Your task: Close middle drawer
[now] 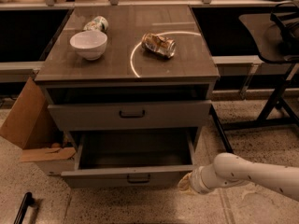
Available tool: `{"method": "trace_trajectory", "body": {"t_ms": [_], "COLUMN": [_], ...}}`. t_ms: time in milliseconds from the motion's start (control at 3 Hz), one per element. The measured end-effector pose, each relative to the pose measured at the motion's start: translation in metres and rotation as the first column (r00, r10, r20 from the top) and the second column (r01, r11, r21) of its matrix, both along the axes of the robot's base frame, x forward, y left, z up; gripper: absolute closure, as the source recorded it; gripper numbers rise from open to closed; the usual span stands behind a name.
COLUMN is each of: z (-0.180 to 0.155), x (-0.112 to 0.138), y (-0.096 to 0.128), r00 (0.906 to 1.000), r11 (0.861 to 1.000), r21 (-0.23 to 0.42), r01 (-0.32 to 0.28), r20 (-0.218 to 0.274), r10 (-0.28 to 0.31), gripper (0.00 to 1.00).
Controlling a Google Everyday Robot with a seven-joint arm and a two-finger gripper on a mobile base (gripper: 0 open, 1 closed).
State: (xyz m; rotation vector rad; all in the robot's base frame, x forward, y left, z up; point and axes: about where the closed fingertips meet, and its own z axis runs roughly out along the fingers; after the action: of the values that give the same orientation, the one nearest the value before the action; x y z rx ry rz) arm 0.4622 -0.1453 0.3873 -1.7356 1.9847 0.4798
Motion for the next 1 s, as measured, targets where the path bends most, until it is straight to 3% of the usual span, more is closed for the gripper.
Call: {"method": "trace_trajectory", "body": {"t_ms": [1000], "z": [-0.010], "x": [0.049], "y": [0.009], "r00": [0.9934], "r11": [0.996], "r21": [-0.040], "r01": [0.078], "r20": [0.087], "r10": [-0.074], "gripper": [1.00]}}
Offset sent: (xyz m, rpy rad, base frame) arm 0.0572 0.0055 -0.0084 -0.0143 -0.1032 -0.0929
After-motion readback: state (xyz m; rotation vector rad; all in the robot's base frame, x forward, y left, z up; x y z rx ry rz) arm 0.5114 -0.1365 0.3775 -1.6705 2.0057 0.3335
